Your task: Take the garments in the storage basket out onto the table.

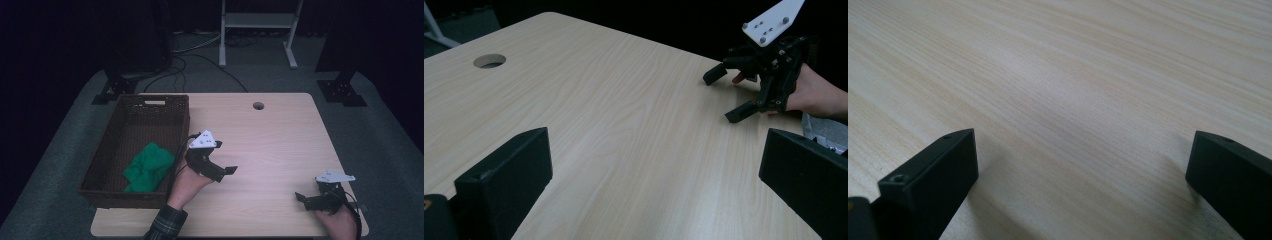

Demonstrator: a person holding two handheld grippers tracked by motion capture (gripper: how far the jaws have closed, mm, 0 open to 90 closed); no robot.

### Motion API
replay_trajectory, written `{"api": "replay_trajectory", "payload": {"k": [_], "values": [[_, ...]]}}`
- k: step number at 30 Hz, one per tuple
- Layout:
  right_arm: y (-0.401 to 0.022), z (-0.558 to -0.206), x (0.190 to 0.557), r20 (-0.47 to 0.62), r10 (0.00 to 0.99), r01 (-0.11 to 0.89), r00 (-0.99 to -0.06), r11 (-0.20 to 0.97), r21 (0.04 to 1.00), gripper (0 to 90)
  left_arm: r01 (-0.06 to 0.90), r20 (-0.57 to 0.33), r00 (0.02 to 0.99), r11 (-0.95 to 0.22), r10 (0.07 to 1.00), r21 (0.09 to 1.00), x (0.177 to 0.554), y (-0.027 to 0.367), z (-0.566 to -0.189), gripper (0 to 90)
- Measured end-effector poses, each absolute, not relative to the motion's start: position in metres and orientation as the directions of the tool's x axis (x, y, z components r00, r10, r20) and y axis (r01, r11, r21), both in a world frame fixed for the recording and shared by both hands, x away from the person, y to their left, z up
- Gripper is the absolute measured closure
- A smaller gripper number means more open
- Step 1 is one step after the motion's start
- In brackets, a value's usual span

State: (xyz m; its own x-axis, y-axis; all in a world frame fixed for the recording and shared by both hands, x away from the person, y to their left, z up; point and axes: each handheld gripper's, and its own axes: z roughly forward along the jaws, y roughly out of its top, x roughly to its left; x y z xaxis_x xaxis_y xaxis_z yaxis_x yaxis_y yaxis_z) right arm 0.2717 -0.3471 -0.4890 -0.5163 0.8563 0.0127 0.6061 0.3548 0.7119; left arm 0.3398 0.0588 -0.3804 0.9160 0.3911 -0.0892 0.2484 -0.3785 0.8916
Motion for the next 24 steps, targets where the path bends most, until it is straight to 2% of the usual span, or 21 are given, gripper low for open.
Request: {"api": "replay_trajectory", "payload": {"k": [24], "values": [[-0.347,-0.489,0.272,0.011,0.856,0.605,-0.518,0.357,0.712,0.0,0.217,-0.07,0.918,-0.346,0.391,0.913,0.344,0.069,-0.366,0.0]]}}
